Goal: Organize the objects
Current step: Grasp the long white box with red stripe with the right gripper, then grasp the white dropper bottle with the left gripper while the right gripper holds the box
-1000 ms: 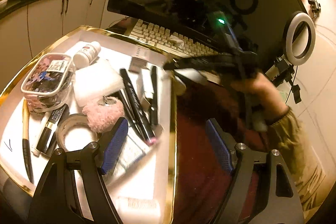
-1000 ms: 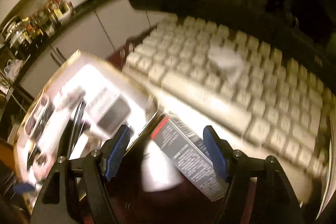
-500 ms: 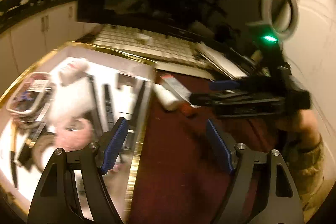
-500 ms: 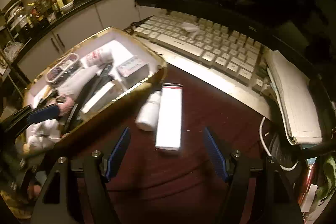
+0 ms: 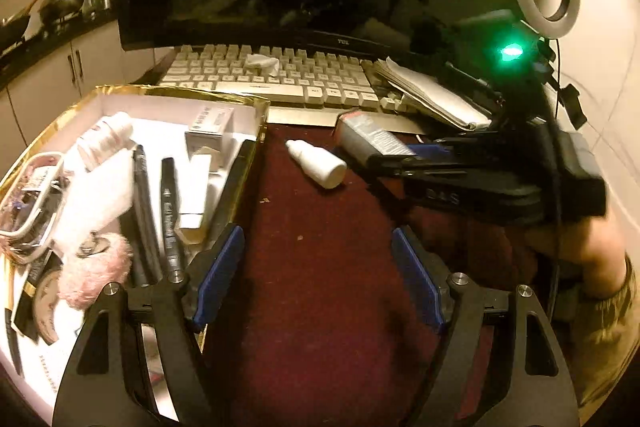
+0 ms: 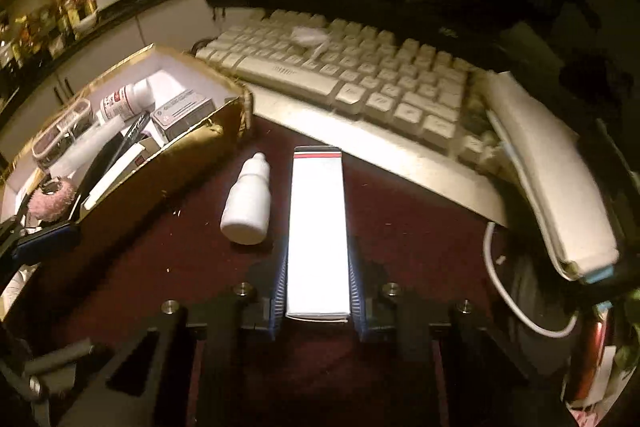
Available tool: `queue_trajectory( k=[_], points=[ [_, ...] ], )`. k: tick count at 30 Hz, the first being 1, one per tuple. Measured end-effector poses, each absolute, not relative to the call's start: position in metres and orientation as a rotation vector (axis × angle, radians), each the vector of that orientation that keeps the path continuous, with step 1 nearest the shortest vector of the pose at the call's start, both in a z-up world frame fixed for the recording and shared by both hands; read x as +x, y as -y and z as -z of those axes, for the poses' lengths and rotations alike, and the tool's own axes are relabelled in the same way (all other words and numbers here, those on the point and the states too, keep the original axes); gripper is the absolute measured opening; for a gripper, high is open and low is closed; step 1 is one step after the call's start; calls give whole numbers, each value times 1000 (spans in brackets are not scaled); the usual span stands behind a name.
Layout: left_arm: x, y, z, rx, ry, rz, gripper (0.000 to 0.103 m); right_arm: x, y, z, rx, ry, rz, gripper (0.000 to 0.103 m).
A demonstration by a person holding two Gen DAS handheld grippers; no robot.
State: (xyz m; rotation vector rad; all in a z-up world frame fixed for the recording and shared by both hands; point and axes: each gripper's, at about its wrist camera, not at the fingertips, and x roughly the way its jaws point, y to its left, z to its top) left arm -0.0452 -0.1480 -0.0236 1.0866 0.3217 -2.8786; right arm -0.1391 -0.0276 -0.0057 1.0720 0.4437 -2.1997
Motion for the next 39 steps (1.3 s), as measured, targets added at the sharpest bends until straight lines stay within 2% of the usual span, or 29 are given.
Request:
queue_trajectory(
  k=[5, 16, 19, 22, 24, 25, 33, 36, 39],
  points=[
    [-70, 138, 27, 1144, -451, 2793, 77, -119, 8, -6, 973, -478, 2295, 27],
    [-127, 137, 35, 1161, -345, 2628, 77, -108, -16, 10, 981, -477, 2320, 27],
    [-144, 135, 39, 1155, -279, 2597, 65, -108, -18, 11, 982, -474, 2323, 27],
    [-153, 140, 39, 1150, -281, 2570, 47, -107, -17, 14, 988, -475, 2321, 26],
    [-153, 144, 39, 1156, -268, 2548, 28, -107, -17, 15, 986, -475, 2323, 26],
    [-152, 146, 39, 1165, -262, 2544, 26, -107, -17, 15, 984, -473, 2325, 26],
    [-141, 128, 36, 1236, -232, 2620, 26, -107, -17, 15, 974, -463, 2330, 26],
    [-136, 114, 33, 1272, -166, 2658, 26, -107, -18, 14, 967, -457, 2336, 27],
    [-130, 117, 32, 1294, -192, 2662, 26, -107, -19, 14, 971, -463, 2334, 27]
  ],
)
